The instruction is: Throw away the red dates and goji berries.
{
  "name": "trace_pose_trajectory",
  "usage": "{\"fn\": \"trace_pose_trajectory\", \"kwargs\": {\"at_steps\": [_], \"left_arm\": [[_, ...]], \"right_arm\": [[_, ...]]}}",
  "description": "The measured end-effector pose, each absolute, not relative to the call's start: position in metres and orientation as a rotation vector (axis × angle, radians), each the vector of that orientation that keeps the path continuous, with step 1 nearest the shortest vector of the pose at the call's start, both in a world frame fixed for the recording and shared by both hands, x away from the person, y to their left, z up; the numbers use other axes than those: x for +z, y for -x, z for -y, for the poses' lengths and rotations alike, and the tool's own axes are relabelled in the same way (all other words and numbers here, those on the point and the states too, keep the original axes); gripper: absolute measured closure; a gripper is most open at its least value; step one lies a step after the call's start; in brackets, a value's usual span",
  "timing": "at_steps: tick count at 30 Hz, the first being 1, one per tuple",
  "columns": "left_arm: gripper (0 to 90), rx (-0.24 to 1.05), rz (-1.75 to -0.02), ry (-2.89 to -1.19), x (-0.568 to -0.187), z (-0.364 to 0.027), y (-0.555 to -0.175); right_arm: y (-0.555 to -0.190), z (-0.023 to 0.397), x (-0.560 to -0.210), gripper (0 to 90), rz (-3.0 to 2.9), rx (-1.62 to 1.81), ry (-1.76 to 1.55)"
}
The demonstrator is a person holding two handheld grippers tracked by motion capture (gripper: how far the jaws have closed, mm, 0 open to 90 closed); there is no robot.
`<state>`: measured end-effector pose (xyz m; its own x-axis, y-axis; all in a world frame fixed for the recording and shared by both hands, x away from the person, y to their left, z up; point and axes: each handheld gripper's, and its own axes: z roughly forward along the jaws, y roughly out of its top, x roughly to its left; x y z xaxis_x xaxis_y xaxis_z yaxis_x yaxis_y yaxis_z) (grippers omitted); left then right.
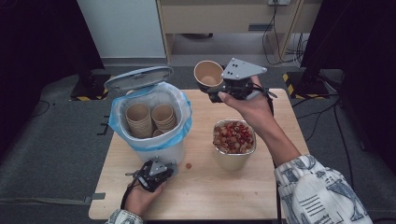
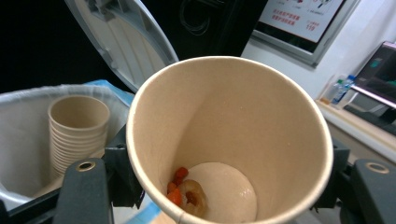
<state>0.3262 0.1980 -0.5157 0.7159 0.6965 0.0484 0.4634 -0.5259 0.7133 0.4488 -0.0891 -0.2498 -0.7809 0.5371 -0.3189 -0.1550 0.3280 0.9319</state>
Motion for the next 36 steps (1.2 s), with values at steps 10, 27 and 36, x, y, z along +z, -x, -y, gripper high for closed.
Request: {"fn": "trace_pose_trajectory", "kwargs": {"at_steps": [10,27,36], "left_arm": [[89.9,0.431,-0.875,-2.221,-0.516,-0.198,-0.326],[89.9,0.431,-0.874,-2.222,-0.516,-0.198,-0.326],[89.9,0.432,-0.874,-2.223,-0.516,-0.198,-0.326]], "right_arm": [[-0.451,0.073,-0.253,30.6,-2.041,1.558,-0.351],[-0.452,0.053,-0.258,30.2,-2.082,1.605,-0.355],[-0.452,0.042,-0.260,30.1,-2.103,1.617,-0.347]]}}
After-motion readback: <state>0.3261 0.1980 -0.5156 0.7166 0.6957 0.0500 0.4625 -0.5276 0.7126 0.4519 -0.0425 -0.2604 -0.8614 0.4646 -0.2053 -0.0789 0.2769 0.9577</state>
